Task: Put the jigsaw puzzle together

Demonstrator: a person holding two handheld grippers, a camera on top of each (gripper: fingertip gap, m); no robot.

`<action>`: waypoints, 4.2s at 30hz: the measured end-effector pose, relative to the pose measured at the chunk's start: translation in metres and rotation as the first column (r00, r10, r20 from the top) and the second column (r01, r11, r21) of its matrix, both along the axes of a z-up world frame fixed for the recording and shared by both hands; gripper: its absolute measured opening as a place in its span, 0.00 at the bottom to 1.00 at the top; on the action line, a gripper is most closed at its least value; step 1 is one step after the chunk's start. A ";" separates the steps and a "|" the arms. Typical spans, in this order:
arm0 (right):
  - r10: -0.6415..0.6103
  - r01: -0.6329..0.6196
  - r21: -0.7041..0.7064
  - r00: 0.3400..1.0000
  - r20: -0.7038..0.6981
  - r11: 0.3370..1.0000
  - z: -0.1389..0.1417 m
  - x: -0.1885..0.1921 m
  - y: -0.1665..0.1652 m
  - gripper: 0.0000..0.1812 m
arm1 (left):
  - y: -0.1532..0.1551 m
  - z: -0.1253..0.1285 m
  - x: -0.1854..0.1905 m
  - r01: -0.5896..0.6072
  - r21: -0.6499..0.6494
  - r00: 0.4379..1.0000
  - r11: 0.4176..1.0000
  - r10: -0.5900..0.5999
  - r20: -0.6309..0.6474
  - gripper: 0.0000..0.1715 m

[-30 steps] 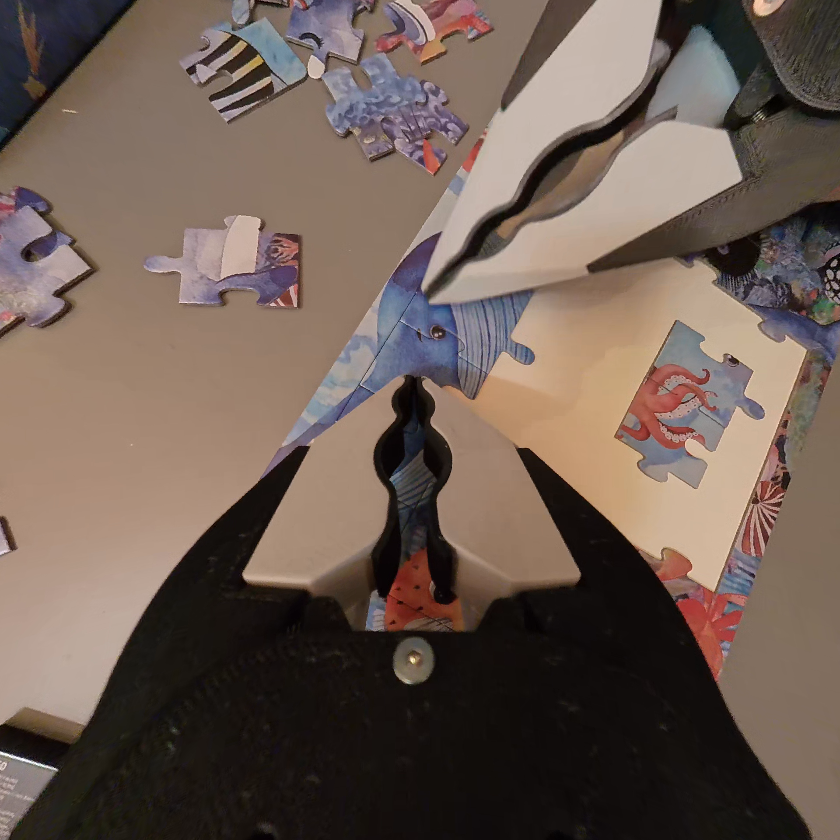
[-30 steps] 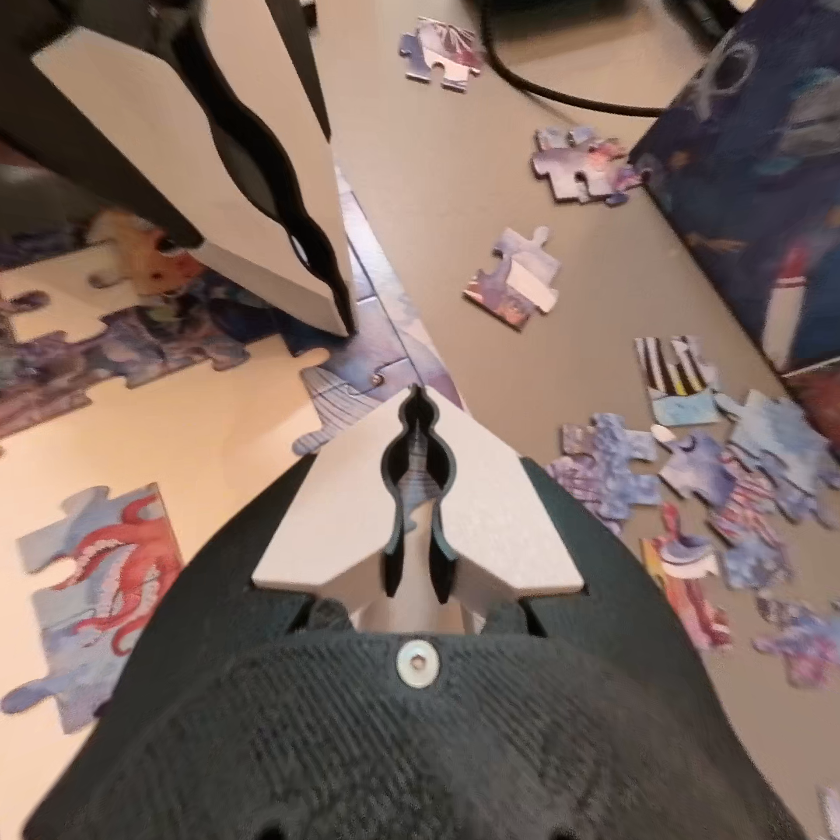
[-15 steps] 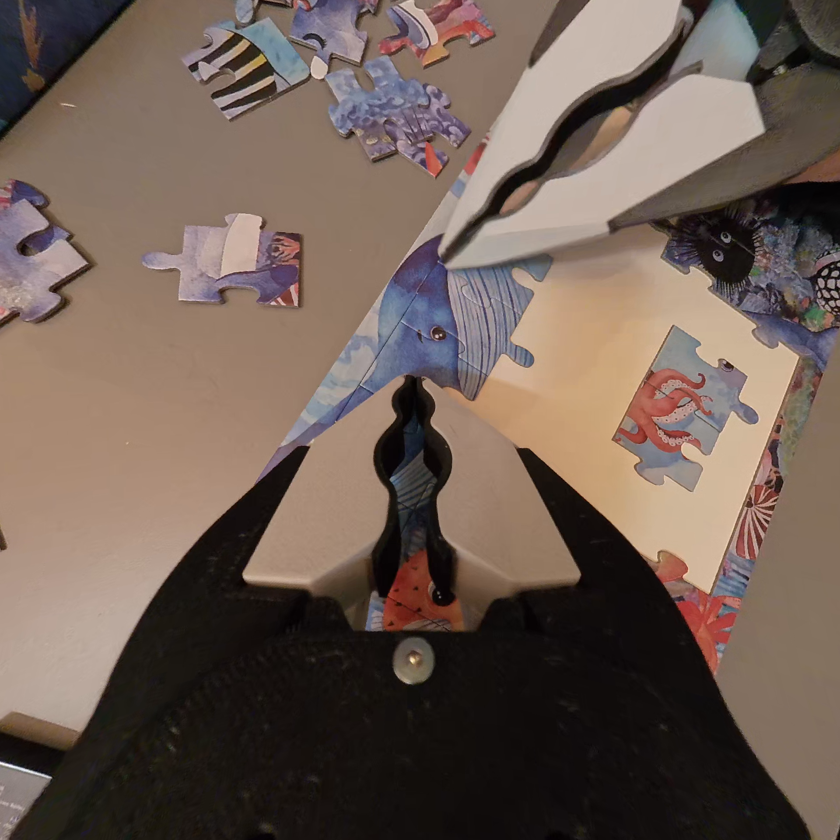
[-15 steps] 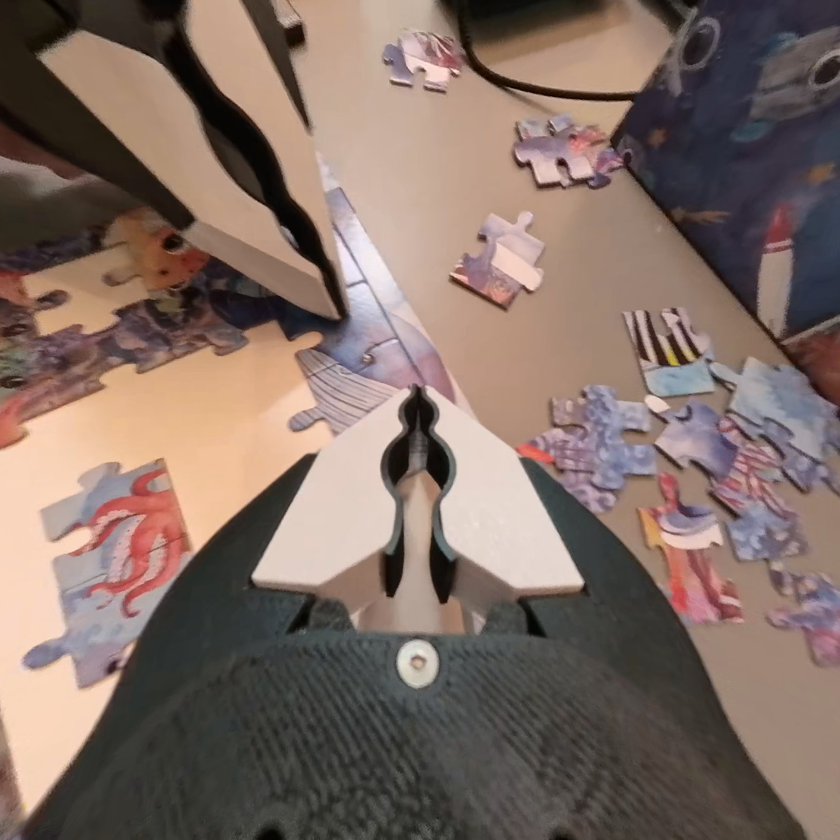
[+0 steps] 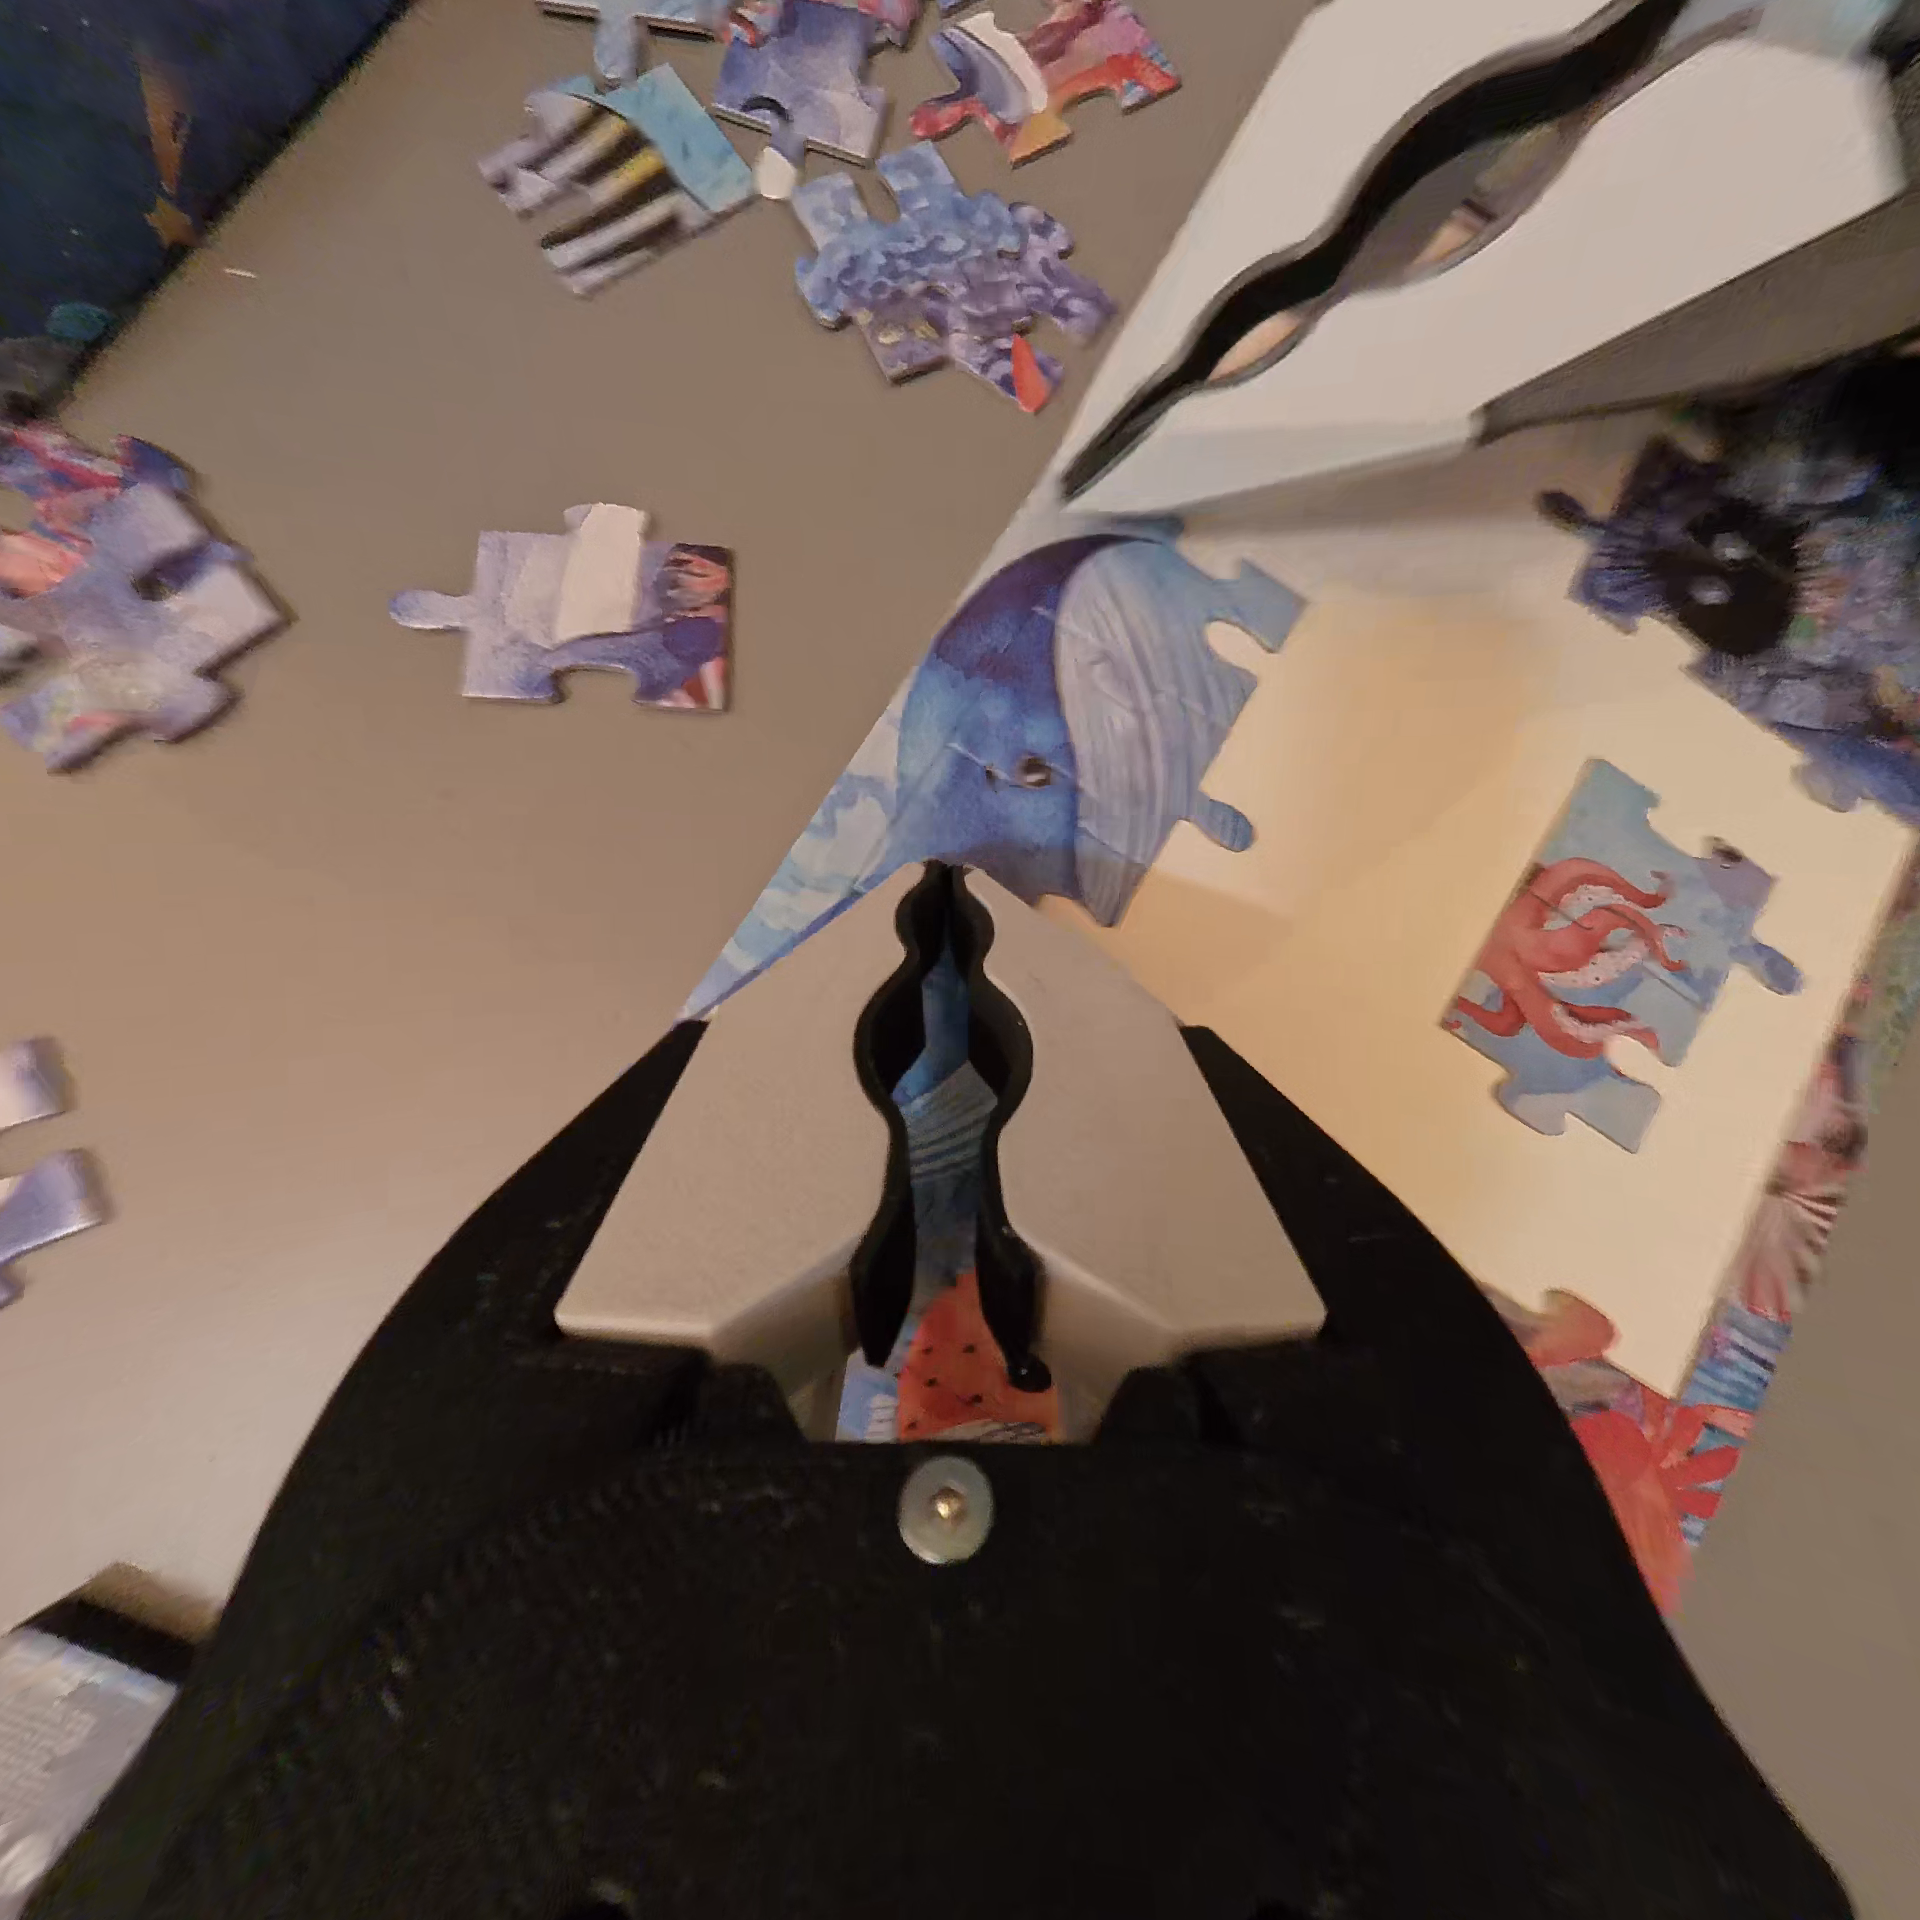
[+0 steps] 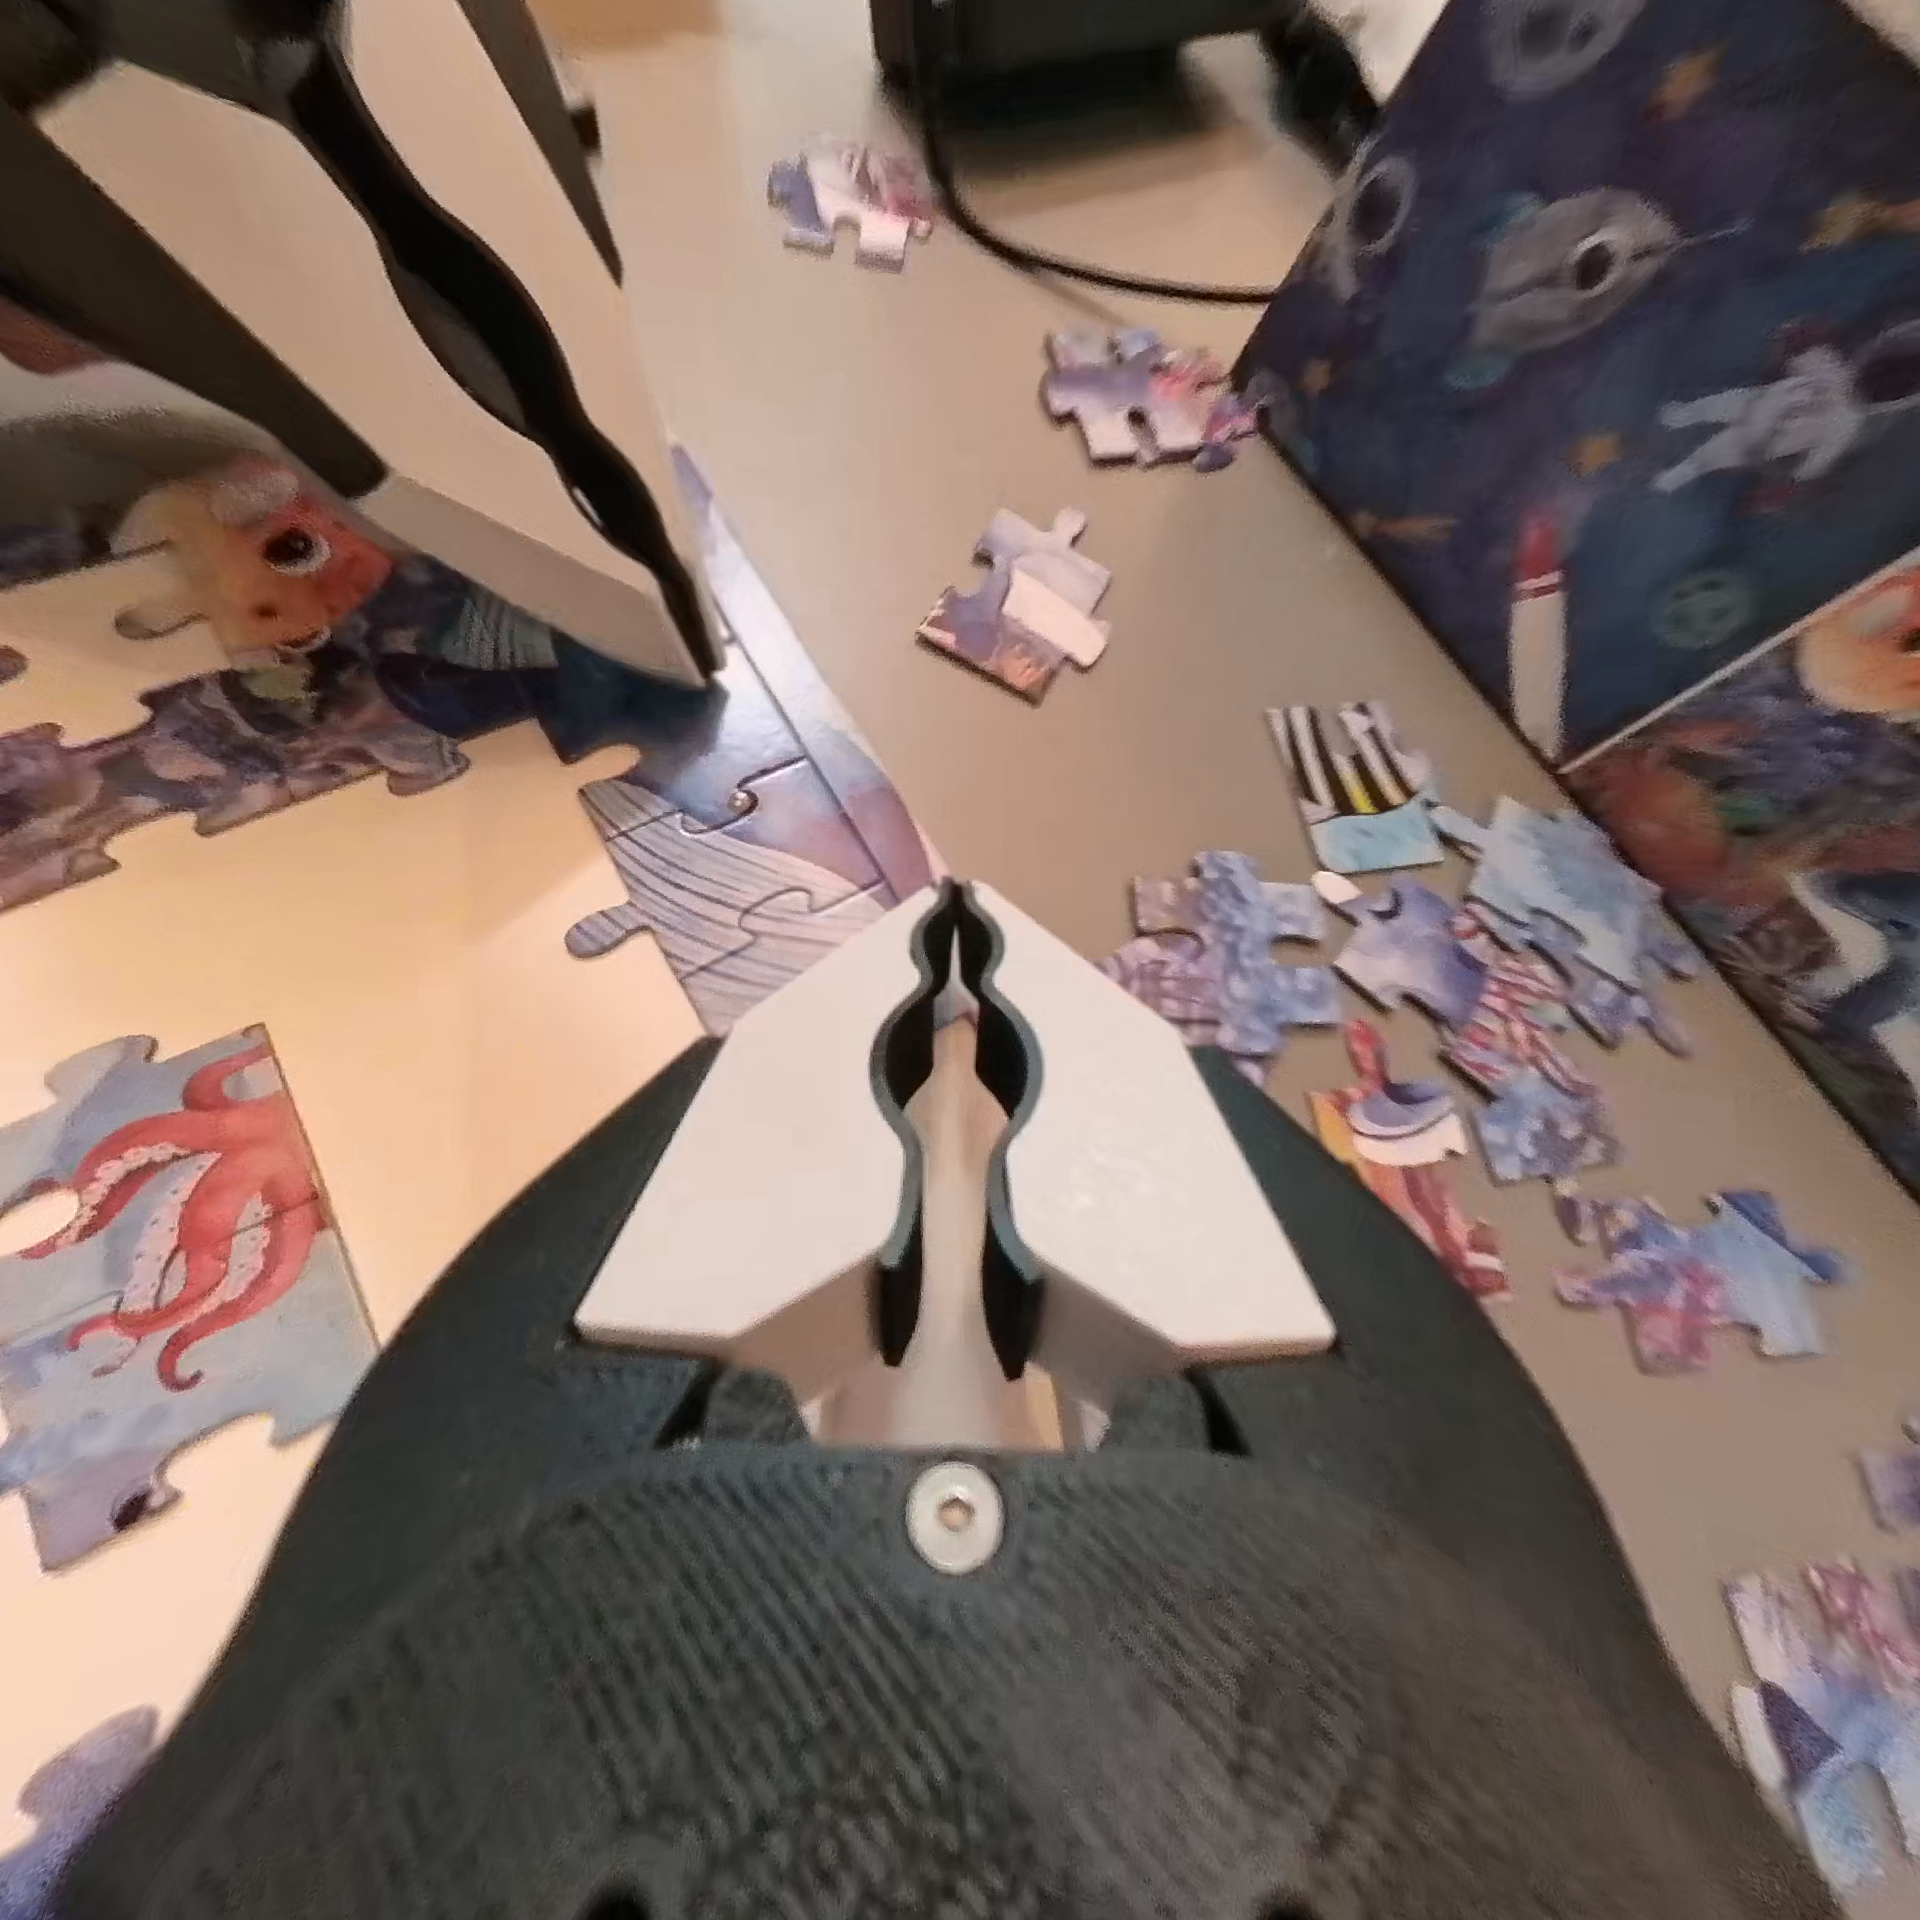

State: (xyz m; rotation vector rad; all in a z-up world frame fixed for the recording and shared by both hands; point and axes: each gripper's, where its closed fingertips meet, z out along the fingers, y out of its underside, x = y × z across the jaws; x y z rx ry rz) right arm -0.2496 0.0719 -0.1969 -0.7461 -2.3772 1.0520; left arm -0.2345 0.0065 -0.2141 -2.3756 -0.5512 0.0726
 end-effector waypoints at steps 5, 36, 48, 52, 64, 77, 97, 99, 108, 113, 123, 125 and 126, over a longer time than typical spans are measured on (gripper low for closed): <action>-0.064 0.055 -0.065 0.987 -0.146 0.996 0.038 -0.005 0.040 0.00 | -0.018 0.047 -0.036 -0.128 0.165 0.967 0.978 0.160 -0.198 0.00; -0.182 0.120 -0.509 0.981 -0.072 0.852 0.067 -0.002 0.106 0.00 | -0.065 0.057 -0.056 -0.147 0.191 0.933 0.970 0.200 -0.298 0.00; -0.204 0.141 -0.517 0.977 -0.066 0.844 0.065 -0.005 0.115 0.00 | -0.079 0.094 -0.066 -0.182 0.357 0.876 0.916 0.315 -0.364 0.00; -0.213 0.148 -0.525 0.975 -0.066 0.838 0.065 -0.006 0.117 0.00 | -0.085 0.097 -0.069 -0.202 0.384 0.870 0.901 0.345 -0.351 0.00; -0.211 0.154 -0.571 0.977 -0.034 0.806 0.068 -0.006 0.119 0.01 | -0.077 0.091 -0.065 -0.182 0.342 0.878 0.922 0.309 -0.365 0.01; -0.196 0.131 -0.453 0.976 -0.098 0.882 0.062 -0.004 0.109 0.01 | -0.075 0.086 -0.065 -0.183 0.310 0.876 0.933 0.298 -0.379 0.03; -0.191 0.133 -0.469 0.979 -0.077 0.873 0.059 -0.004 0.108 0.01 | -0.067 0.076 -0.060 -0.151 0.255 0.892 0.955 0.243 -0.380 0.03; -0.188 0.132 -0.467 0.979 -0.074 0.874 0.058 -0.004 0.108 0.01 | -0.064 0.066 -0.057 -0.146 0.210 0.907 0.967 0.215 -0.361 0.03; -0.182 0.129 -0.460 0.981 -0.072 0.879 0.057 -0.004 0.106 0.01 | -0.067 0.052 -0.060 -0.164 0.118 0.907 0.979 0.196 -0.374 0.03; -0.179 0.128 -0.454 0.981 -0.071 0.882 0.056 -0.003 0.105 0.02 | -0.068 0.051 -0.061 -0.172 0.107 0.901 0.979 0.200 -0.385 0.03; -0.173 0.124 -0.448 0.982 -0.069 0.885 0.056 -0.003 0.104 0.02 | -0.129 0.056 -0.095 -0.406 0.076 0.805 0.911 0.395 -0.443 0.03; -0.172 0.122 -0.453 0.983 -0.070 0.883 0.057 -0.003 0.103 0.02 | -0.147 0.059 -0.101 -0.454 0.089 0.779 0.887 0.443 -0.444 0.03; -0.173 0.123 -0.463 0.983 -0.067 0.878 0.058 -0.002 0.103 0.02 | -0.155 0.059 -0.104 -0.474 0.090 0.767 0.876 0.460 -0.447 0.03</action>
